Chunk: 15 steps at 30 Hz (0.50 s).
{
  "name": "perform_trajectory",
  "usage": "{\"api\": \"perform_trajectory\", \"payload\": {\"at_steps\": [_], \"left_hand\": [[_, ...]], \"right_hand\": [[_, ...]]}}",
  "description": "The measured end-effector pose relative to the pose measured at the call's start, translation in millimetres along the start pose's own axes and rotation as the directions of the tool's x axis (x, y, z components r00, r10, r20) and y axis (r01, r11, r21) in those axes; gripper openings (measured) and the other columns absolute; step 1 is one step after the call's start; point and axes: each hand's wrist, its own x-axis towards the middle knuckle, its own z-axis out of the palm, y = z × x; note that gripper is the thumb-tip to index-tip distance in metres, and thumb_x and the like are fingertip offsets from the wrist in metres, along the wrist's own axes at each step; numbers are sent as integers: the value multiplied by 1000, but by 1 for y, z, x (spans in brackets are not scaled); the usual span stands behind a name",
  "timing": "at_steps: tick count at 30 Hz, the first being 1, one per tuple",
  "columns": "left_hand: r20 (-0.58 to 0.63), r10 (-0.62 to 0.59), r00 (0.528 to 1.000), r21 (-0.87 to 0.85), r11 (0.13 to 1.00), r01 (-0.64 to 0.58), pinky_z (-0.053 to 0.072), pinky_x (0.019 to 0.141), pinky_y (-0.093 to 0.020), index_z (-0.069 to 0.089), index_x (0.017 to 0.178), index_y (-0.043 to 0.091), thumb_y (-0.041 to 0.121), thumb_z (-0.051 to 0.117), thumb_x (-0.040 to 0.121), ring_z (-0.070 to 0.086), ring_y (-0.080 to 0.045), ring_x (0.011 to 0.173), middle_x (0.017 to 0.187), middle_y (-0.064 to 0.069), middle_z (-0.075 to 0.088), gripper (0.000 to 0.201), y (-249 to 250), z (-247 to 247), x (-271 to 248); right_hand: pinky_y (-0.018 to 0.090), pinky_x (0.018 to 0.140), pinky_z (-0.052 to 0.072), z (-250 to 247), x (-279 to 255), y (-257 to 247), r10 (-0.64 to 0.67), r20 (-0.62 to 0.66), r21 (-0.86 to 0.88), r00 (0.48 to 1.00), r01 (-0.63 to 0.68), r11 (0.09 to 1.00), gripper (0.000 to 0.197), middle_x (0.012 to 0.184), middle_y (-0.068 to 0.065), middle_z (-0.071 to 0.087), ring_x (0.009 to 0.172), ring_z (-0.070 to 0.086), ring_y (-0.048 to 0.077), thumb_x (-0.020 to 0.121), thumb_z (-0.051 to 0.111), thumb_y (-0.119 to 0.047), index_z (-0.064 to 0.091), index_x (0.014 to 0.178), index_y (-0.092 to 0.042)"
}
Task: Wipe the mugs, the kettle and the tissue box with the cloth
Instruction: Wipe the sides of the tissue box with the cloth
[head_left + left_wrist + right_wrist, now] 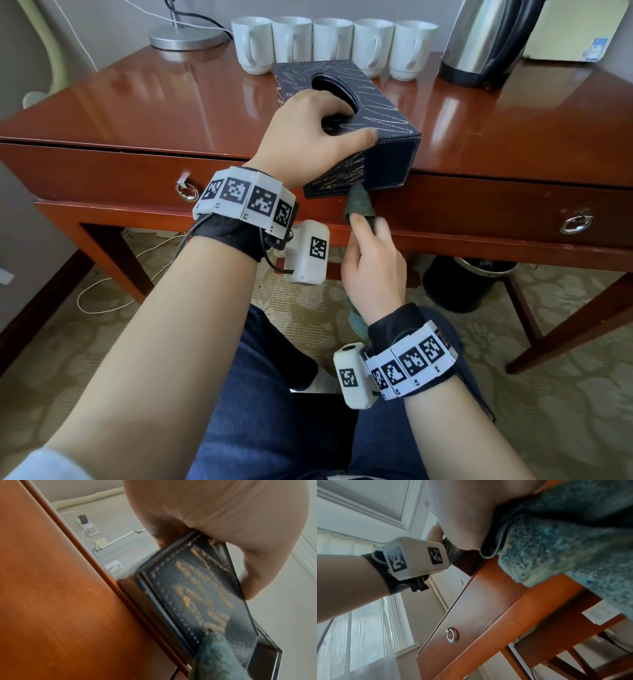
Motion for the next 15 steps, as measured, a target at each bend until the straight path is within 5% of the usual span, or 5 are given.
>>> {"api": "perform_trajectory", "payload": {"at_steps": [4, 11, 15], "left_hand": [[-3, 4, 1000, -6, 1000, -4, 43, 94, -27, 71, 113, 15, 75, 49, 67, 59, -12, 109, 113, 4, 68, 80, 0, 1, 0], [-8, 15, 1000, 1, 1000, -15, 41, 89, -23, 71, 113, 15, 75, 48, 68, 59, -12, 108, 112, 4, 68, 78, -1, 2, 0], [-3, 12, 1000, -1, 1000, -12, 40, 90, -23, 71, 114, 14, 75, 49, 68, 59, -12, 109, 114, 4, 68, 80, -2, 1, 0]], "right_hand": [[26, 51, 29, -4, 6, 4, 19, -68, -38, 997, -22, 999, 36, 91, 18, 55, 53, 35, 21, 82, 47, -3, 63, 114, -7], [26, 52, 31, -1, -2, 0, 37, -2, -16, 999, -37, 999, 37, 95, 18, 56, 53, 52, 31, 84, 46, -5, 61, 118, -6], [26, 50, 30, -5, 4, -2, 21, -34, -24, 999, -22, 999, 37, 92, 18, 55, 50, 43, 27, 82, 46, -4, 62, 115, -6]]}}
